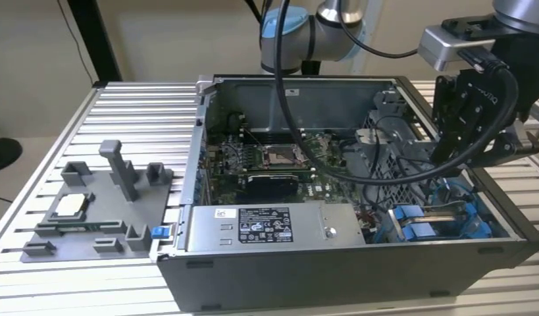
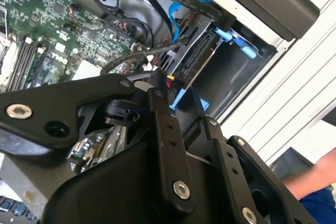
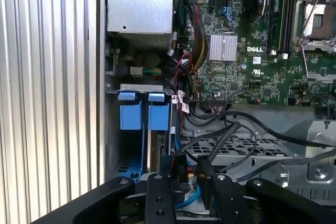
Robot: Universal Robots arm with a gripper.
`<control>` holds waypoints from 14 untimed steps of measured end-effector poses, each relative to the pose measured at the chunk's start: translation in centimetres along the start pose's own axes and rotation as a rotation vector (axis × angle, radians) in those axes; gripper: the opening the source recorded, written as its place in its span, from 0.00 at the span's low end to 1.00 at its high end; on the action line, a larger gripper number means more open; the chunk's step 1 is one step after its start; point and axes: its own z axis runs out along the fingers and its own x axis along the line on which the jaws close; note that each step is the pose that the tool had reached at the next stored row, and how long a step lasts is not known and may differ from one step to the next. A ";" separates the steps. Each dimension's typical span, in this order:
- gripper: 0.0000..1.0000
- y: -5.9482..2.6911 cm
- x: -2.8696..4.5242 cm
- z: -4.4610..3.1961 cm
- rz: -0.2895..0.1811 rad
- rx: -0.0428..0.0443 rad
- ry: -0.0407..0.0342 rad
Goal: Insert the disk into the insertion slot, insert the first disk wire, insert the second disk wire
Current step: 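Insert the first disk wire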
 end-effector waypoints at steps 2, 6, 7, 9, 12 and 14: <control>1.00 0.00 0.22 0.00 0.000 0.0001 -0.0067; 1.00 0.01 0.24 0.23 0.000 0.0000 -0.0084; 1.00 0.01 0.24 0.30 0.000 0.0001 -0.0086; 1.00 0.02 0.24 0.39 0.000 0.0001 -0.0090; 0.00 0.03 0.25 0.44 0.000 0.0001 -0.0100; 0.00 0.03 0.24 0.45 0.000 0.0001 -0.0107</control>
